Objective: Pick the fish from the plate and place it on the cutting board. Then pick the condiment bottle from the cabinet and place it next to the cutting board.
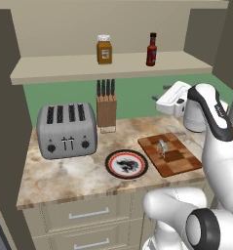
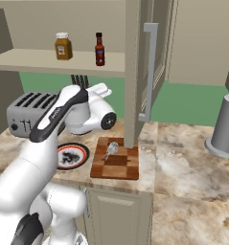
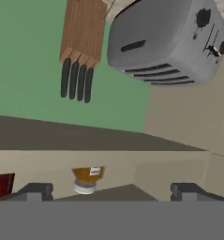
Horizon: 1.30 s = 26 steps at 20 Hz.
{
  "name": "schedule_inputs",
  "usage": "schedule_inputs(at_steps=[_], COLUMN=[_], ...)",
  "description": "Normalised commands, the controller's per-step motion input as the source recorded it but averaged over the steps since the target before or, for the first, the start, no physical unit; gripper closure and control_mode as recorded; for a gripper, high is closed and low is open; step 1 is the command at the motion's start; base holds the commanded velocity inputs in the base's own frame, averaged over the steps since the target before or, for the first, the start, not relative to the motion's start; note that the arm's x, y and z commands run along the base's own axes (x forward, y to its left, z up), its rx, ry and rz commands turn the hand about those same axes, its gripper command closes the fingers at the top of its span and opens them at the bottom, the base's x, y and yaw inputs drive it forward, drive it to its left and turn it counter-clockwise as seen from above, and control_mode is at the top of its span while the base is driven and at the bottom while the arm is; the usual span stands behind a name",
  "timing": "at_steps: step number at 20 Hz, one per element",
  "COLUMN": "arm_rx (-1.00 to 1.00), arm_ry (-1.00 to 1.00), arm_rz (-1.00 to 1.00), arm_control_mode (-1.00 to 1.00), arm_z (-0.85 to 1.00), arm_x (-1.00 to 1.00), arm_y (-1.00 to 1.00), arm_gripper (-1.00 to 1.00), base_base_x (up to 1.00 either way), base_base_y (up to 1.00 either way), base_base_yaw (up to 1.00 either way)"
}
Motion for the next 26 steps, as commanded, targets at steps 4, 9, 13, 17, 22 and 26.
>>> schedule_inputs(at_steps=[4,9,13,17,22,26], arm_rx=[0.06,0.06,0.07,0.07,0.08,0.09], arm_ry=[0.04,0.04,0.05,0.07,0.07,0.07], arm_rz=[-0.03,-0.03,-0.02,-0.03,-0.03,-0.03], arm_control_mode=[-1.00,-1.00,-1.00,-1.00,-1.00,-1.00], arm_z=[0.45,0.43,0.40,0.35,0.35,0.37], arm_x=[0.00,0.00,0.00,0.00,0.00,0.00], arm_y=[0.00,0.00,0.00,0.00,0.00,0.00], arm_gripper=[-1.00,-1.00,-1.00,-1.00,-1.00,-1.00], base_base_x=[0.00,0.00,0.00,0.00,0.00,0.00], base_base_y=[0.00,0.00,0.00,0.00,0.00,0.00], base_base_yaw=[0.00,0.00,0.00,0.00,0.00,0.00])
